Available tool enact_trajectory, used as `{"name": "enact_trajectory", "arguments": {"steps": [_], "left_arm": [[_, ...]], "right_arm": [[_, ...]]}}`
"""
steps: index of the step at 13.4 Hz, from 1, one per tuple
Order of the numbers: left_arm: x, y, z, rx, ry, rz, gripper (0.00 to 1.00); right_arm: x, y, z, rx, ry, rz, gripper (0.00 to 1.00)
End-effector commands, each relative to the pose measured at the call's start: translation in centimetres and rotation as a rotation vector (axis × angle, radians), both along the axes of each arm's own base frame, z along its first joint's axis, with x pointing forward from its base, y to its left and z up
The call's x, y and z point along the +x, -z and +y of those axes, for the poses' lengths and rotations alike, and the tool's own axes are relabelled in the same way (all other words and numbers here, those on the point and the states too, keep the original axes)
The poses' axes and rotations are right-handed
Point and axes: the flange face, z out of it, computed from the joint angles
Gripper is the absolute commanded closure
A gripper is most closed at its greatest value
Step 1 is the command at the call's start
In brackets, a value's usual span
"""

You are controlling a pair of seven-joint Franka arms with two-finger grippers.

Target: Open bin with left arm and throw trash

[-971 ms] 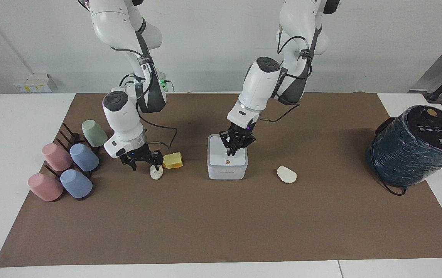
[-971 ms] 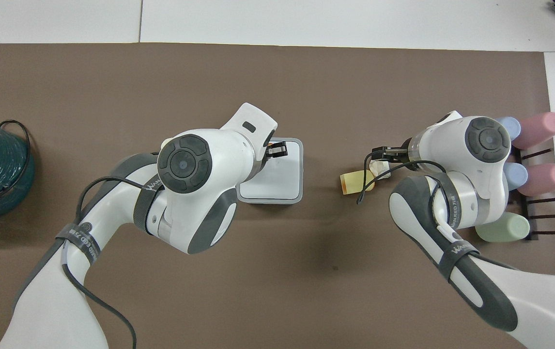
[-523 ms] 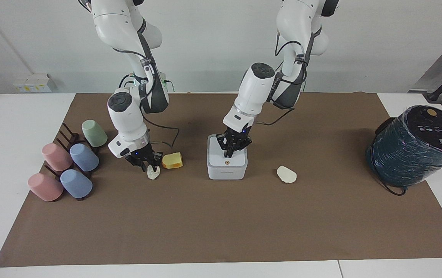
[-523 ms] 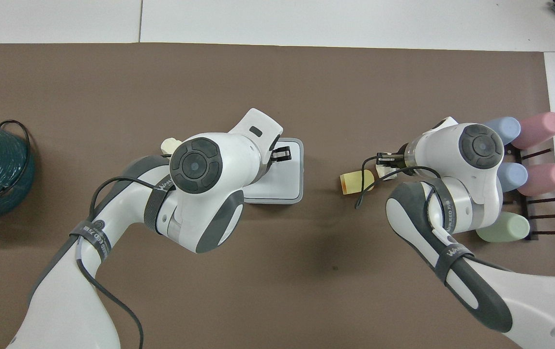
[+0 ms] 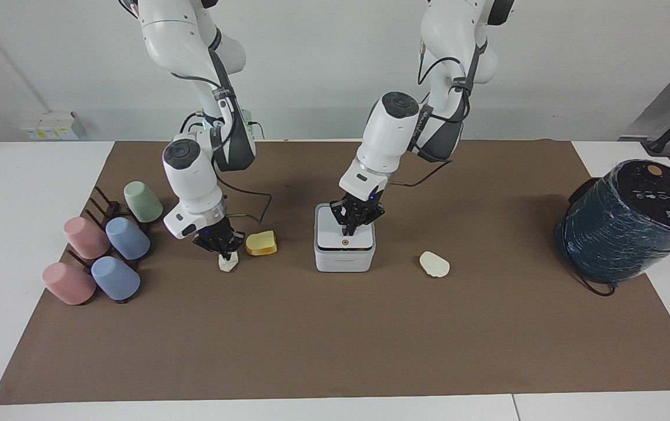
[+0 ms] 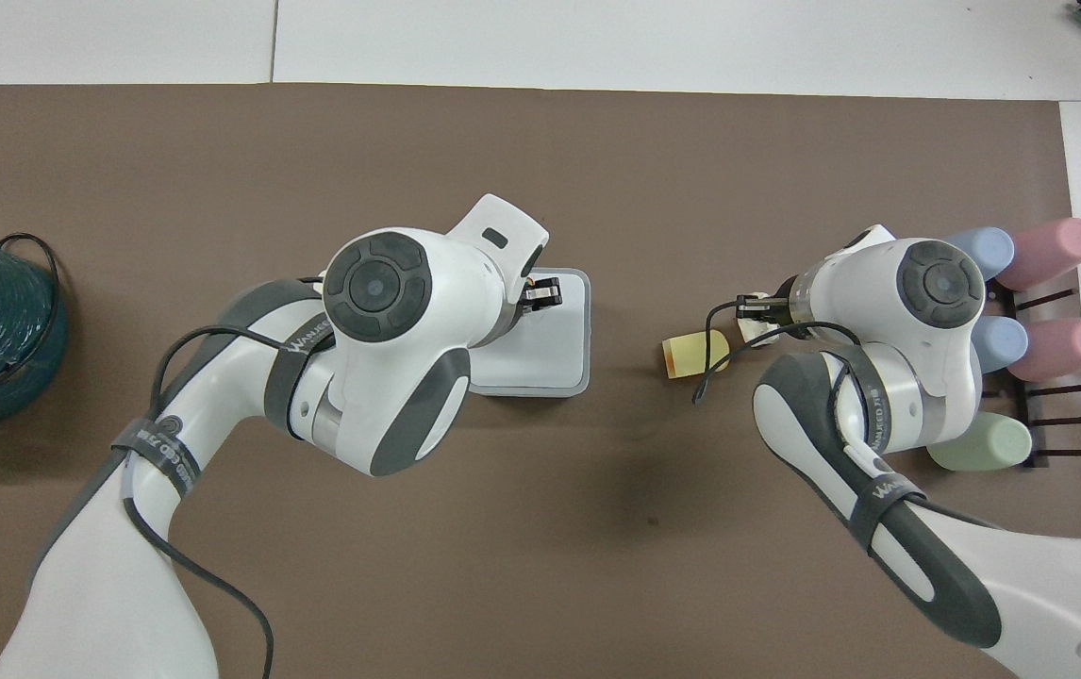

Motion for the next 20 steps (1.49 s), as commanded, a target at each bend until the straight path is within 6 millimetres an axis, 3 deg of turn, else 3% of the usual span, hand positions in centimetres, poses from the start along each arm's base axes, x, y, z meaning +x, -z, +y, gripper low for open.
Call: {"name": "enact_trajectory", "arguments": {"steps": [1,2,5,7,10,12,13,16,19,20], "left_arm": [[3.2,-4.7,3.5,0.032,-0.032,0.063,0.82],[4.0,-5.6,5.0,0.042,-0.035,0.072,0.82],[5.9,-5.7,9.3,0.060,0.027,0.058,0.81],[6.9,-4.9,12.5,0.071,0.080,0.029,0.81],[7.3,-1.5,15.9,0.082,0.122,-0.021,0.61],[7.2,0.7,16.4,0.087,0.118,-0.033,0.28],[7.1,2.1,16.7,0.107,0.130,-0.053,0.18],[6.9,5.9,17.9,0.158,0.149,-0.047,0.06],[6.0,10.0,18.9,0.213,0.186,-0.023,0.04],[5.6,10.6,19.2,0.220,0.189,-0.017,0.04]], "right_arm": [[1.2,-3.2,0.1,0.011,0.016,-0.055,1.00],[1.6,-4.6,0.3,0.015,0.026,-0.062,1.00],[2.4,-8.9,5.9,0.051,0.096,-0.059,1.00],[2.3,-10.7,9.4,0.079,0.141,-0.074,1.00],[0.8,-11.8,15.4,0.131,0.250,-0.076,1.00],[0.0,-12.6,18.1,0.156,0.291,-0.079,1.00],[-0.5,-12.9,19.5,0.173,0.309,-0.076,1.00],[-0.5,-12.6,24.5,0.219,0.387,-0.067,1.00],[-1.5,-12.1,26.4,0.221,0.363,-0.061,1.00],[-2.1,-11.8,27.3,0.218,0.350,-0.056,0.71]]}}
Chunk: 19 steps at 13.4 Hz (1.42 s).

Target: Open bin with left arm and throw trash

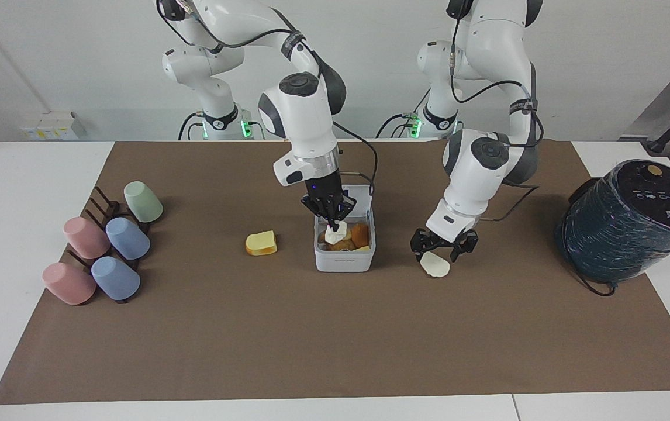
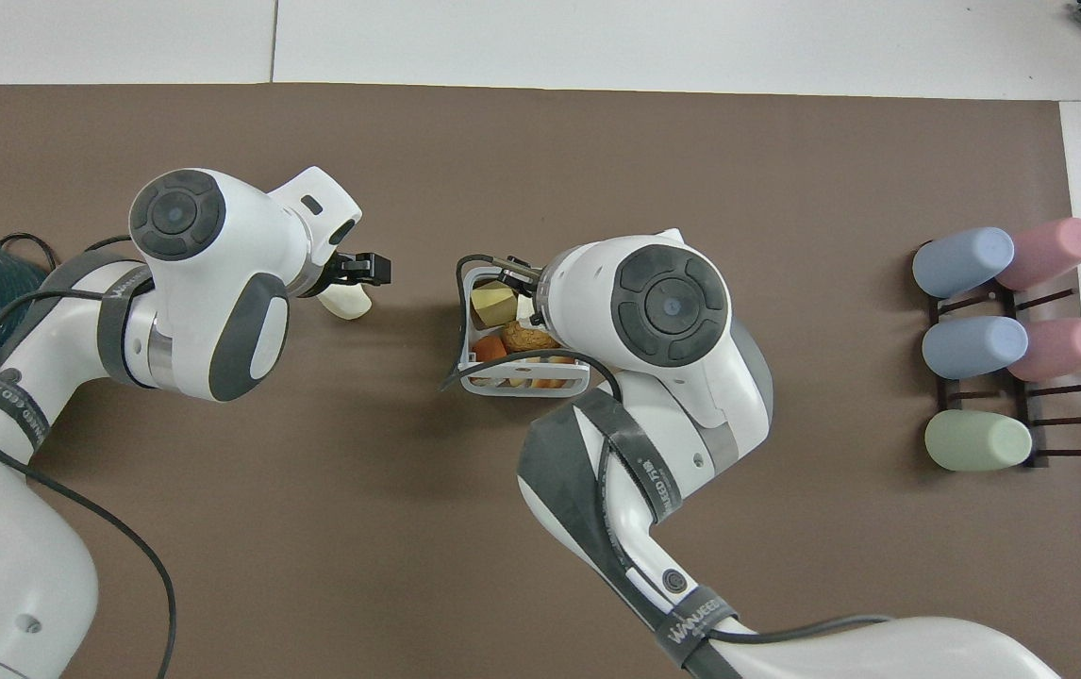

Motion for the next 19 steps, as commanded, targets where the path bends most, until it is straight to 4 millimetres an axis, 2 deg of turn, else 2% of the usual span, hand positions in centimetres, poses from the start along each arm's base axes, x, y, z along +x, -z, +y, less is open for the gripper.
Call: {"name": "enact_trajectory", "arguments": {"steps": [1,2,4,6,8,10,11,12,14,15,17,19], "left_arm": [[-0.9,1.8,1.3,0.029,0.024,-0.009,0.04],[-1.1,2.3,1.4,0.028,0.022,-0.010,0.04],[-1.6,3.7,2.4,0.021,0.009,-0.026,0.05],[-1.7,4.4,2.5,0.015,0.006,-0.040,0.13],[-1.7,4.6,2.3,0.015,0.008,-0.037,0.41],[-1.7,4.5,2.2,0.015,0.009,-0.037,0.74],[-1.6,4.4,2.1,0.015,0.010,-0.037,0.89],[-1.3,3.9,1.7,0.012,0.012,-0.042,1.00],[-0.3,2.0,1.0,0.011,0.006,-0.031,1.00],[0.4,1.2,0.1,0.015,0.009,-0.008,1.00],[1.5,-2.9,-2.3,0.011,-0.009,0.007,1.00],[1.4,-7.4,-5.3,-0.040,-0.043,0.045,1.00]], "right_arm": [[-0.3,-0.1,1.4,0.006,-0.001,0.005,0.29],[-0.8,-0.1,2.1,0.001,-0.011,0.011,0.00],[-1.3,0.0,2.6,-0.008,-0.018,0.023,0.00],[-0.9,-0.3,1.7,-0.020,-0.014,0.015,0.00],[0.3,-1.4,-1.1,-0.029,0.022,0.014,0.00],[0.9,-1.5,-2.9,-0.035,0.051,0.022,0.00],[1.9,-1.3,-4.9,-0.038,0.084,0.028,0.00],[2.9,-1.2,-7.1,-0.040,0.115,0.030,0.00],[4.2,-0.4,-11.0,-0.051,0.156,0.044,0.00],[4.2,0.2,-11.9,-0.055,0.168,0.053,0.00],[3.4,2.4,-15.1,-0.068,0.206,0.078,0.00],[1.5,5.5,-17.0,-0.082,0.233,0.111,0.00]]}}
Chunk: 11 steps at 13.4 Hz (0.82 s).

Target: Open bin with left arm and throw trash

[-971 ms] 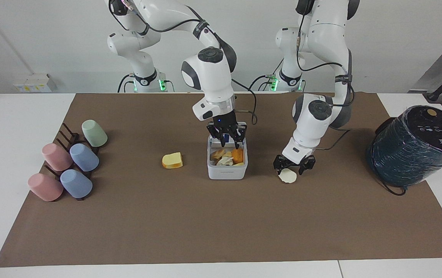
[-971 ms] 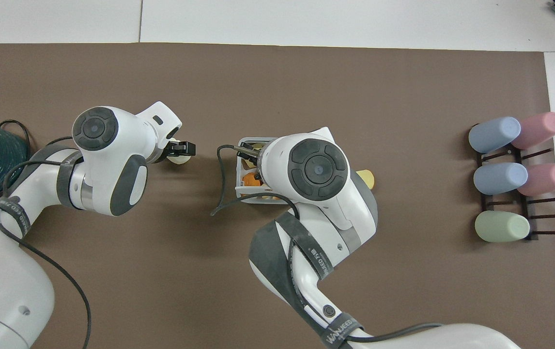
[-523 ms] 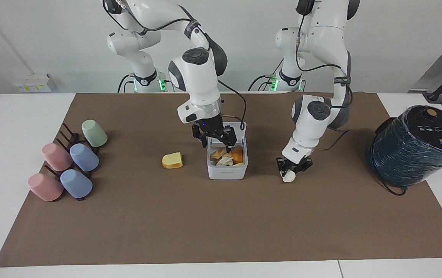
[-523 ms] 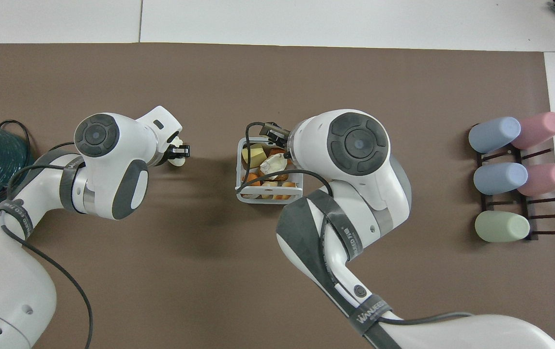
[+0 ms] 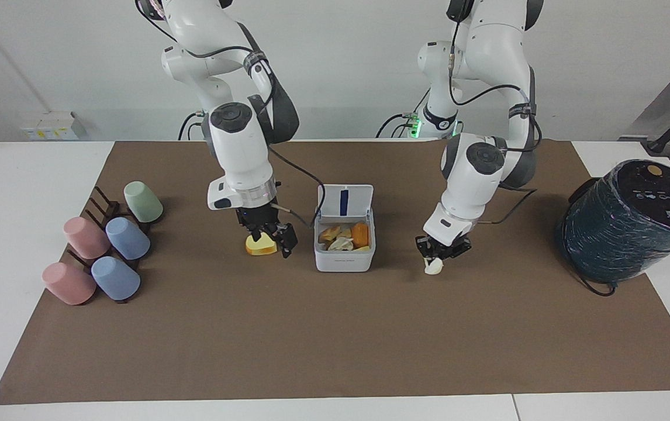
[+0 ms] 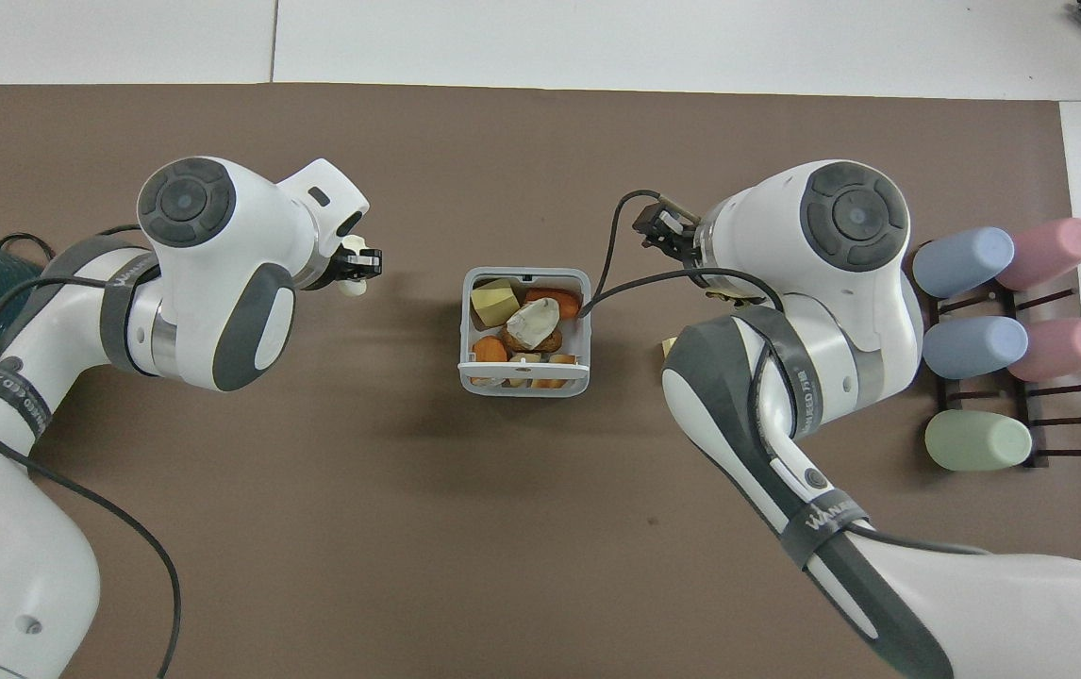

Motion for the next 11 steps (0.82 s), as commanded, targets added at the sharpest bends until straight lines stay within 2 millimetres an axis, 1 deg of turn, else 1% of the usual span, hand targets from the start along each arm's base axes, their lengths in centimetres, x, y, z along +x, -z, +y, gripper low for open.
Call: {"name": "enact_trajectory", "arguments": {"steps": [1,2,3,5,6,7,8,9,11], "left_arm": [[-0.2,-5.4,-4.3,-0.061,-0.046,0.066,1.00],[-1.2,-6.8,-6.5,-0.068,-0.052,0.086,1.00],[-2.3,-7.2,-8.6,-0.069,-0.071,0.094,1.00],[-4.9,-7.1,-13.2,-0.076,-0.081,0.099,1.00],[-5.9,-7.2,-14.8,-0.078,-0.081,0.099,1.00],[-7.0,-7.1,-16.4,-0.086,-0.079,0.092,1.00],[-7.7,-6.9,-17.1,-0.093,-0.081,0.084,0.89],[-8.1,-6.7,-17.5,-0.093,-0.077,0.083,0.68],[-8.0,-6.8,-17.4,-0.083,-0.071,0.077,0.18]], "right_arm": [[-3.8,3.2,-2.0,-0.024,0.011,0.031,0.00],[-4.3,4.3,-2.3,-0.031,0.013,0.055,0.00],[-4.7,5.5,-3.0,-0.040,0.017,0.076,0.00],[-6.1,8.8,-3.8,-0.056,0.016,0.129,0.00],[-6.8,10.3,-4.8,-0.053,0.027,0.121,0.00],[-7.2,11.1,-5.3,-0.049,0.037,0.111,0.00],[-7.2,11.6,-5.2,-0.043,0.046,0.102,0.00],[-7.0,12.0,-5.0,-0.037,0.048,0.089,0.00],[-6.7,12.1,-4.5,-0.024,0.044,0.053,0.00]]}}
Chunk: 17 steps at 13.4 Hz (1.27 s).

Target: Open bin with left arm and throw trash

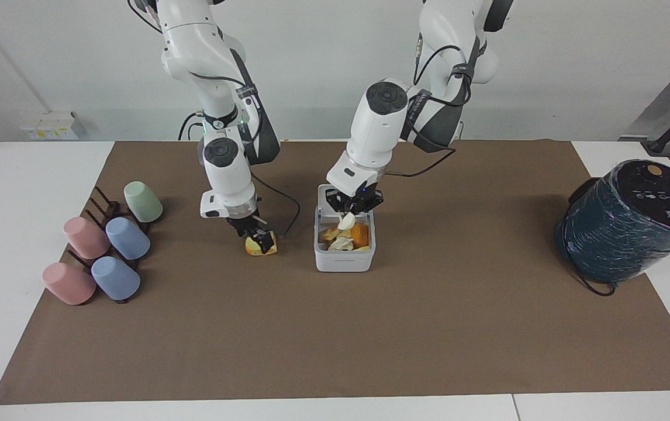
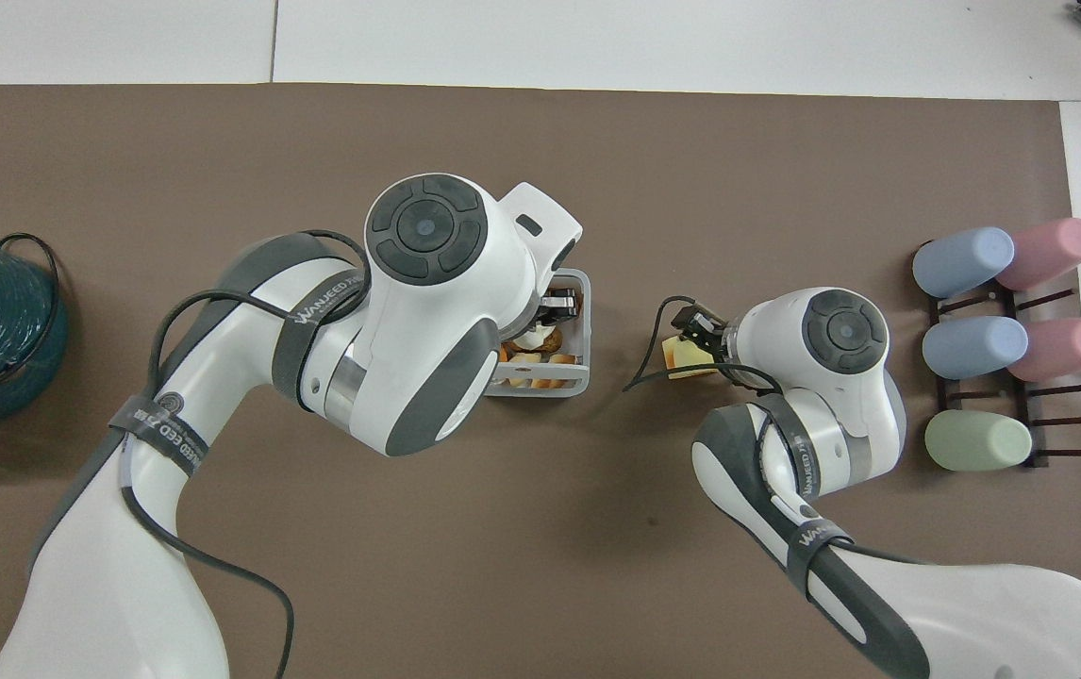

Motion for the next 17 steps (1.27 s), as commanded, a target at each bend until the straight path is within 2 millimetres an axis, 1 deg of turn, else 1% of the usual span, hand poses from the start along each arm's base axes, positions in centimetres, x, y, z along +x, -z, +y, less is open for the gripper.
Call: {"name": "enact_trajectory", "arguments": {"steps": [1,2,3,4,5,6,7,8,9,10,11,12,13,14,15,16,17], "left_arm": [[0.4,-0.3,0.8,0.010,-0.012,-0.018,0.13],[0.6,-0.8,0.8,0.023,-0.003,-0.034,0.10],[0.8,-1.2,1.2,0.040,-0.001,-0.032,0.08],[1.2,-1.9,2.0,0.049,-0.010,-0.018,0.08],[2.0,-3.5,3.1,0.053,-0.025,-0.016,0.09],[3.3,-5.0,5.3,0.058,-0.056,-0.006,0.10],[4.5,-6.2,8.0,0.073,-0.060,0.013,0.12],[5.4,-7.4,10.8,0.095,-0.023,0.039,0.13],[6.5,-8.4,14.2,0.108,0.007,0.065,0.13],[7.5,-9.0,18.1,0.111,0.023,0.078,0.14],[8.0,-10.3,21.6,0.109,0.034,0.070,0.14],[8.1,-11.4,24.9,0.110,0.058,0.066,0.14],[8.1,-12.5,28.4,0.120,0.088,0.063,0.14],[7.5,-14.2,31.4,0.127,0.128,0.053,0.14],[6.8,-15.5,33.8,0.130,0.151,0.045,0.14],[6.2,-15.6,35.6,0.145,0.166,0.065,0.14],[5.7,-15.5,36.2,0.151,0.168,0.073,0.13]], "right_arm": [[-0.1,0.1,0.2,0.003,0.001,-0.032,0.00],[-0.1,0.1,0.2,0.004,0.000,-0.034,0.25],[0.0,0.1,0.3,0.007,-0.002,-0.044,0.66],[0.2,0.1,0.2,0.011,-0.008,-0.059,0.90],[0.2,0.2,0.3,0.011,-0.006,-0.056,1.00],[0.3,-0.1,0.4,0.013,-0.002,-0.058,1.00],[0.9,-0.9,0.3,0.021,0.007,-0.073,1.00],[1.8,-2.1,0.5,0.030,0.011,-0.093,1.00],[2.6,-3.3,0.9,0.039,0.010,-0.117,1.00],[3.3,-4.9,1.2,0.048,0.016,-0.143,1.00],[3.9,-6.7,1.3,0.054,0.020,-0.161,1.00],[4.6,-9.0,1.7,0.059,0.018,-0.177,1.00],[5.4,-11.1,2.5,0.065,0.011,-0.185,1.00],[6.2,-12.9,4.0,0.077,0.008,-0.198,1.00],[6.4,-14.1,5.7,0.095,0.015,-0.220,1.00],[6.2,-14.8,7.3,0.112,0.026,-0.231,1.00],[5.6,-15.2,9.4,0.135,0.034,-0.237,1.00]]}}
